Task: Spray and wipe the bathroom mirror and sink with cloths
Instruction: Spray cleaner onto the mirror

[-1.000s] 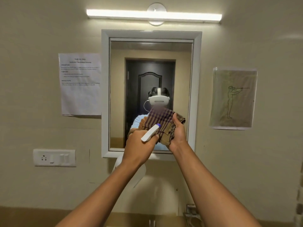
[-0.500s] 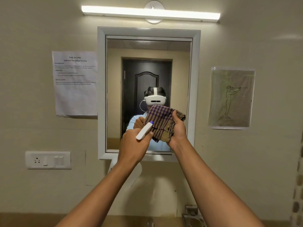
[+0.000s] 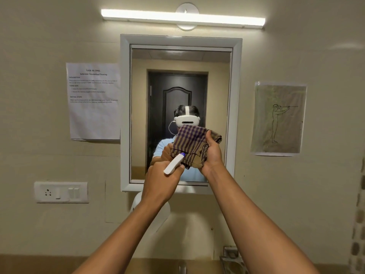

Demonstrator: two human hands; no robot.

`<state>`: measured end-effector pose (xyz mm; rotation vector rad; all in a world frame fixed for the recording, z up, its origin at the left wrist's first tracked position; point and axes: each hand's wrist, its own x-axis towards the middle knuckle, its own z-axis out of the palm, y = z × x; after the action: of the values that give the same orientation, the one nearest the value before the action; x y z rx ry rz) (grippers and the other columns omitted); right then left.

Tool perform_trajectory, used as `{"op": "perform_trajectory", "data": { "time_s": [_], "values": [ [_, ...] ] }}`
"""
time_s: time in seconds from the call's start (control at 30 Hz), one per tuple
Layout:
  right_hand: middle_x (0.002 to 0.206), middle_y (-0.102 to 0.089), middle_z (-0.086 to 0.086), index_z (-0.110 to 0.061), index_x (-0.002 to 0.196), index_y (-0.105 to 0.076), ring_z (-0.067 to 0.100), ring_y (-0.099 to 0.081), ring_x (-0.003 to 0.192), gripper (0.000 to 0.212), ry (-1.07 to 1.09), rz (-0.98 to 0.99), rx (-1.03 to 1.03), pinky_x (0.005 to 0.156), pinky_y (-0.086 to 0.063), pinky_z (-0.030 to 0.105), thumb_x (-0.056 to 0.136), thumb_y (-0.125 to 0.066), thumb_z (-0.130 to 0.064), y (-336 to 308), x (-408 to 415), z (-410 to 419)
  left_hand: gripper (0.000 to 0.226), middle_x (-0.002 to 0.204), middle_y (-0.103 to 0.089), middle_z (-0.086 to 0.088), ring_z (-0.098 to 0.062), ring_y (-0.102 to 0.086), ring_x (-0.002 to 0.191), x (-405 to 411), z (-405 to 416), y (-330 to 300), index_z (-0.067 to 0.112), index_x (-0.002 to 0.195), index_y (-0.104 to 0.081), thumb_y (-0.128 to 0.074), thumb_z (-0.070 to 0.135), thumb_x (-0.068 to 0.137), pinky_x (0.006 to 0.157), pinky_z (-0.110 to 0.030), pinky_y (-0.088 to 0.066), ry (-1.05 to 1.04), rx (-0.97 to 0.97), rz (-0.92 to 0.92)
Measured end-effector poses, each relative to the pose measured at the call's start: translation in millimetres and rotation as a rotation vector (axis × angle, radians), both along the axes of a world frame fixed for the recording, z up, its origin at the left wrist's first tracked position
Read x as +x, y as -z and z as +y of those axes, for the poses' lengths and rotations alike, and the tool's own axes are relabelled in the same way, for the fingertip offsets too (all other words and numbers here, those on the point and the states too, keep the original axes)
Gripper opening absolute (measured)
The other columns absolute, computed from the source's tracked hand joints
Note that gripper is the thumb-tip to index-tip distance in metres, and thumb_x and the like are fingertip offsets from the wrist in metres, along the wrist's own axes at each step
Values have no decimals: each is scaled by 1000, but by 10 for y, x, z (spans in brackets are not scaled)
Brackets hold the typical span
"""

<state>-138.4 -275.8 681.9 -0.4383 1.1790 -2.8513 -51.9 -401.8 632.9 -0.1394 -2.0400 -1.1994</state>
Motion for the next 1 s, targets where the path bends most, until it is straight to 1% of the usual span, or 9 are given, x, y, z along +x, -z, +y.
{"op": "perform_trajectory", "data": {
  "time_s": [0.07, 0.17, 0.3, 0.43, 0.6, 0.7, 0.77, 0.87, 1.0],
  "values": [
    [129, -64, 15, -13, 135, -56, 35, -61, 116, 56, 18, 1, -3, 97, -49, 53, 95, -51, -52, 8, -27, -13, 23, 61, -58, 5, -14, -56, 59, 22, 48, 27, 16, 80, -69, -64, 36, 88, 58, -29, -48, 27, -6, -12],
    [128, -65, 14, -15, 135, -55, 35, -61, 116, 56, 37, 4, -7, 102, -46, 56, 94, -52, -52, 22, -36, -10, 18, 73, -65, 0, -11, -61, 65, 93, 131, 47, 20, 89, -70, -63, 36, 89, 60, -29, -53, 39, -74, 11],
    [126, -65, 15, -14, 133, -57, 35, -61, 115, 53, 53, -2, -9, 97, -49, 53, 95, -51, -51, 28, 2, 53, 14, 65, -60, 6, -9, -59, 62, 111, 128, 51, 25, 82, -66, -62, 36, 90, 53, -22, -45, 26, -40, 5],
    [124, -67, 16, -15, 130, -60, 38, -64, 112, 60, 83, -45, 2, 88, -54, 55, 86, -61, -56, 61, 40, 96, 20, 66, -63, -3, -21, -63, 64, 74, 19, 61, 30, 71, -61, -64, 36, 89, 60, -36, -54, 19, 37, 6],
    [118, -70, 14, -13, 125, -62, 35, -65, 109, 50, 102, -73, -16, 94, -51, 55, 93, -54, -51, 86, 71, 113, 16, 69, -64, -1, -18, -64, 65, 104, -43, 21, 23, 84, -64, -62, 37, 91, 58, -32, -54, -7, 37, 27],
    [118, -69, 15, -11, 128, -60, 34, -66, 108, 49, 95, -103, -22, 92, -53, 49, 96, -52, -47, 83, 84, 117, 11, 70, -62, 7, -9, -60, 66, 127, -69, -58, 26, 84, -63, -63, 35, 91, 66, -38, -58, -13, 72, 52],
    [117, -70, 16, -10, 126, -62, 34, -66, 107, 45, 74, -105, -9, 90, -54, 47, 96, -55, -43, 69, 92, 135, 14, 67, -59, 11, -5, -57, 63, 155, -101, -162, 25, 84, -63, -61, 37, 91, 66, -38, -58, -20, 94, 77],
    [106, -74, 16, -6, 120, -65, 33, -70, 99, 31, 45, -87, 44, 87, -55, 46, 95, -59, -24, 43, 88, 188, 20, 64, -59, 9, -13, -62, 63, 197, -183, -417, 23, 80, -62, -59, 39, 92, 60, -34, -55, -63, 108, 148],
    [92, -76, 15, -4, 112, -65, 29, -73, 80, 22, 56, -77, 101, 70, -56, 40, 97, -54, -15, -61, 113, 264, 22, 62, -59, 6, -13, -62, 59, 201, -349, -771, 25, 75, -60, -58, 39, 92, 53, -28, -53, -130, 147, 251]
  ]
}}
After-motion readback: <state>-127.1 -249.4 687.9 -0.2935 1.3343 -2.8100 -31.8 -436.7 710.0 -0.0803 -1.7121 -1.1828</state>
